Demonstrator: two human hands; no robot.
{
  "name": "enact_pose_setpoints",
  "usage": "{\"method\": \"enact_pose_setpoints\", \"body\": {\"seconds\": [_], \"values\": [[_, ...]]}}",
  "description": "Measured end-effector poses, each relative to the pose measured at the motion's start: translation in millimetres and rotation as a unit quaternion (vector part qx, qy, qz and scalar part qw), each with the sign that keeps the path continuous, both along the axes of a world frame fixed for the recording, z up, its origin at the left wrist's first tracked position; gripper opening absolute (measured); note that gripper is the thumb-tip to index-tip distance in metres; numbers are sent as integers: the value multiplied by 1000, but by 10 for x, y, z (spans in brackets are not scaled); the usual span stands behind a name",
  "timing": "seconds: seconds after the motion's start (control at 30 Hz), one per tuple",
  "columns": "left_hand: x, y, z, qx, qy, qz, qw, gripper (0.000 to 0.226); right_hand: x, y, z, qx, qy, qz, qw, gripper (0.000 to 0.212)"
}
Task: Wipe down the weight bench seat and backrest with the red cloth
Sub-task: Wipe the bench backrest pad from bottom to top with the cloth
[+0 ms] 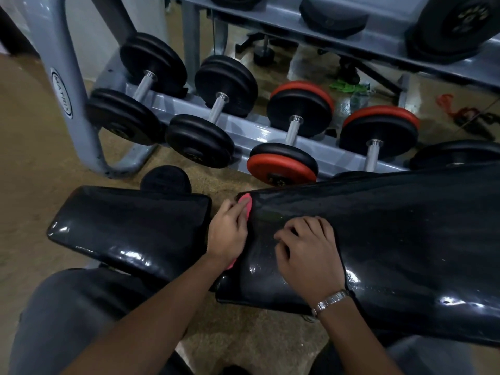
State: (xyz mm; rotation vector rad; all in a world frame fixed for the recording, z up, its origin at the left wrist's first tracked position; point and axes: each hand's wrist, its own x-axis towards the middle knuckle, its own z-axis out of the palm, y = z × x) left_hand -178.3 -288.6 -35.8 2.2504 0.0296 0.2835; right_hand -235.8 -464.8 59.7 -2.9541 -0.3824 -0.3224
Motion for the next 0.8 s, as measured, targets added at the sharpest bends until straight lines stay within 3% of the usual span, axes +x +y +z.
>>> {"method": "enact_pose_setpoints", "body": {"seconds": [0.17, 0.43, 0.6, 0.67, 0.8], "values": [[240, 7, 20, 14, 98, 89, 991, 37, 17, 18, -4, -4, -7, -3, 1000, 21], [-294, 5, 19, 16, 7, 14, 1000, 39, 19, 10, -18, 2, -10, 0, 1000, 19], [-101, -78, 107, 28, 116, 126, 985, 35, 41, 35, -11, 6, -1, -6, 1000, 20], [-186, -194, 202, 42, 85, 113, 989, 36, 44, 41, 2, 6, 2, -5, 1000, 20], [-729, -170, 141, 45, -7, -4, 999, 46, 1, 20, 26, 7, 10, -5, 1000, 21]]}}
